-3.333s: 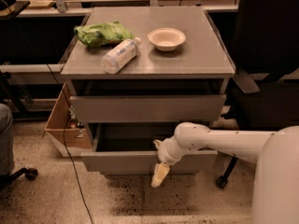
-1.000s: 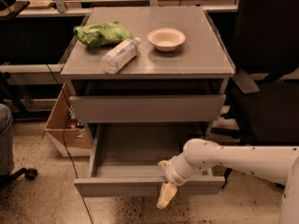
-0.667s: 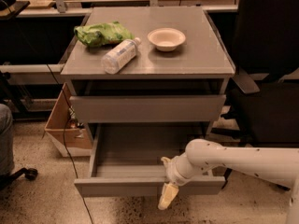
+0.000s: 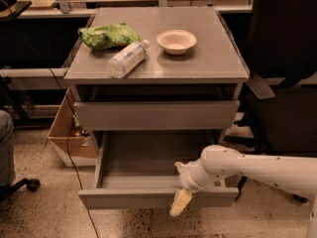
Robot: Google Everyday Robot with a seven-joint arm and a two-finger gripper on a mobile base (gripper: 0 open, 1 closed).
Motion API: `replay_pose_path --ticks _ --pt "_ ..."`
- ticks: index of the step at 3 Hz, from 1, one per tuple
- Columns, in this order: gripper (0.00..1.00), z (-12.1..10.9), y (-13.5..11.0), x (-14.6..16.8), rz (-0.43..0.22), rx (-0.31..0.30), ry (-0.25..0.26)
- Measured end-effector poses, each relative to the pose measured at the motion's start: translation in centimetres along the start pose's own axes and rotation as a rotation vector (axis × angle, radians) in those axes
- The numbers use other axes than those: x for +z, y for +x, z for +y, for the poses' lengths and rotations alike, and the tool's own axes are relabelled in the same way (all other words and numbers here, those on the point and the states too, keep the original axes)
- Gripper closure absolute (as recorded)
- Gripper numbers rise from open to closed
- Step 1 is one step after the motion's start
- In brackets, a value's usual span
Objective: Open middle drawer
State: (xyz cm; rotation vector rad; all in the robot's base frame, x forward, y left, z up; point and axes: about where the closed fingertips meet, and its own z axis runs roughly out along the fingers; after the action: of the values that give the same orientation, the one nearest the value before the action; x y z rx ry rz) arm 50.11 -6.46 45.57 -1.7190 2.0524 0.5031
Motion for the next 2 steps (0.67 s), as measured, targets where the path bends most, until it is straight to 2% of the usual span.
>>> replay_pose_path --ticks 1,2 --pt "0.19 -1.21 0.50 -0.58 0.002 0.009 0.030" --pt "0.42 -1.70 1.11 -0.54 0.008 0.019 0.040"
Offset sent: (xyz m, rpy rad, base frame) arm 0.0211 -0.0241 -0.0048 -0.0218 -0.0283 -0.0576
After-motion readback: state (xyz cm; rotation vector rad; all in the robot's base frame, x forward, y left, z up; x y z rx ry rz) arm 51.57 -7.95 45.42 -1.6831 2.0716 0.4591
